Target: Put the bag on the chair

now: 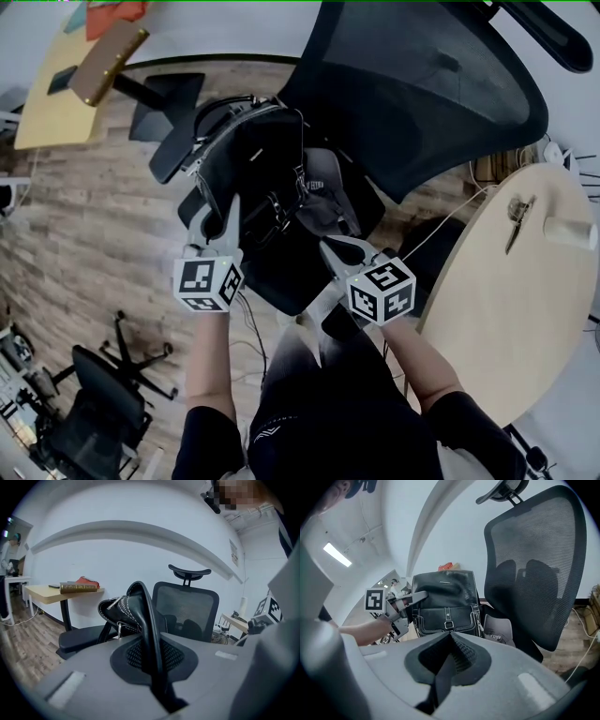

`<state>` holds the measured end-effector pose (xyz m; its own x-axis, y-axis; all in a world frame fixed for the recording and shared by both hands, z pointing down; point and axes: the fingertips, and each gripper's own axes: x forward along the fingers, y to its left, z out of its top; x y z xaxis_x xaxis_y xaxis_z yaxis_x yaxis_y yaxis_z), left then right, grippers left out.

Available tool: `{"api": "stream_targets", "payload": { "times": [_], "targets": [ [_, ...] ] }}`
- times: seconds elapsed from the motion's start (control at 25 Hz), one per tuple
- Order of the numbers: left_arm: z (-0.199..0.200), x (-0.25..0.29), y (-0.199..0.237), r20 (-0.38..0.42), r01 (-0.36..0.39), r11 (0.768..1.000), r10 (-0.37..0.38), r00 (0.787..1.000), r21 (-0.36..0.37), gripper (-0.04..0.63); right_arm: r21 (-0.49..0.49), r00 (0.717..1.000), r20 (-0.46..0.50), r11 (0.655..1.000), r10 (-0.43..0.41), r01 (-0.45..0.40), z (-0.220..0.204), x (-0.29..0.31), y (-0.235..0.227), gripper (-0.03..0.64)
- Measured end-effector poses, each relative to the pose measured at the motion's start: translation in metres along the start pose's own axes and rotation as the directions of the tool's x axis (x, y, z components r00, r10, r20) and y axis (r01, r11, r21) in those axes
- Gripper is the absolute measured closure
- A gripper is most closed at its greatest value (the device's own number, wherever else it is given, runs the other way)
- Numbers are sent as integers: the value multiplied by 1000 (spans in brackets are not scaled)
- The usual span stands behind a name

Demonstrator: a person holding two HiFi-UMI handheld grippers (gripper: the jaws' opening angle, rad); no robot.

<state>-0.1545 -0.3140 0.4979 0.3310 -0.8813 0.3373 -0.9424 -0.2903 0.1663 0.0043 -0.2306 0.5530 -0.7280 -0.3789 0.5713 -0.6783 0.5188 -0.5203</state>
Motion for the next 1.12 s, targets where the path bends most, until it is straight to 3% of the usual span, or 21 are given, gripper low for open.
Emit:
{"api": "stream_targets", "payload": {
  "times": [0.32, 0.56, 0.84, 1.12],
  "targets": [
    [-18, 13, 20, -26, 11, 999, -10, 1000, 37, 558, 10, 1000, -6, 1000, -6, 6, -2, 7, -8, 614],
    [-36, 10, 45, -66, -46, 998, 43, 997, -47, 555, 20, 1000, -8, 1000, -14, 14, -2, 8, -14, 614],
    [-67, 4, 67, -122, -101, 992, 91, 988, -80, 552, 19, 1000, 2, 1000, -13, 13, 3, 9, -16, 614],
    [-81, 0, 80, -123, -105, 989, 92, 988, -107, 541, 25, 1000, 2, 1000, -11, 11, 0, 11, -10, 614]
  ]
}}
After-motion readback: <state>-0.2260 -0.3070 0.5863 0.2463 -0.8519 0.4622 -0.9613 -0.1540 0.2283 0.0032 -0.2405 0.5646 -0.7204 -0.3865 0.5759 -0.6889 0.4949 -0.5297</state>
